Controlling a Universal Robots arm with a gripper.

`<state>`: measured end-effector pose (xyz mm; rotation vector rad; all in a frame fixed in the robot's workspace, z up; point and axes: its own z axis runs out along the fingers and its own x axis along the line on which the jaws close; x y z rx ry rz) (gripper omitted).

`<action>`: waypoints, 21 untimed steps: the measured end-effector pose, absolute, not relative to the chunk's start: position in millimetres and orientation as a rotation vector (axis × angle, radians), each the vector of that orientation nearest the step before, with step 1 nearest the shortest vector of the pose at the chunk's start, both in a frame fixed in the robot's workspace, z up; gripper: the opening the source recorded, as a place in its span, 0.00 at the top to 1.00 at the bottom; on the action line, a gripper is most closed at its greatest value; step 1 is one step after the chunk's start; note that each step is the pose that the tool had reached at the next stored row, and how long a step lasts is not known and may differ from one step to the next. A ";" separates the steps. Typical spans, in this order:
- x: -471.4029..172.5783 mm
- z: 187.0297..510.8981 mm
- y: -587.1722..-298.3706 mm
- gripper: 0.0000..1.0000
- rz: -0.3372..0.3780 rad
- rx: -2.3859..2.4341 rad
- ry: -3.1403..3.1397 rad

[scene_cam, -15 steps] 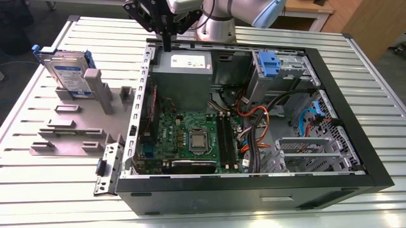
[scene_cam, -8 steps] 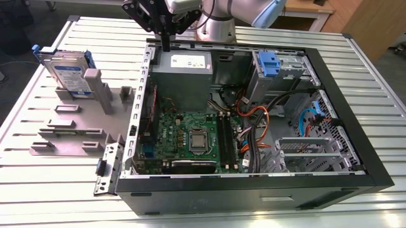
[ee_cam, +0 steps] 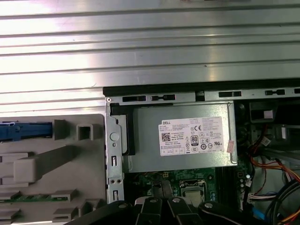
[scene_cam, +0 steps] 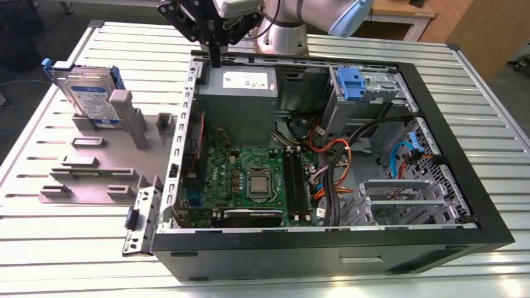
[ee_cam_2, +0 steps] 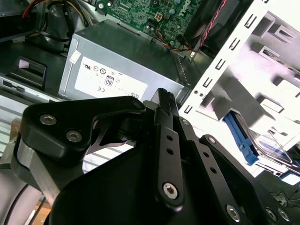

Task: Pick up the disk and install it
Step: 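Reach for the disk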

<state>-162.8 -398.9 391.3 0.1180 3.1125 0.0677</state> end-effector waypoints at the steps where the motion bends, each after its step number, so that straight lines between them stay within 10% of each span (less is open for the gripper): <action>1: -163.1 391.3 -398.9 0.89 0.068 0.118 3.112; 21: -169.4 391.1 -398.9 0.89 0.068 0.118 3.112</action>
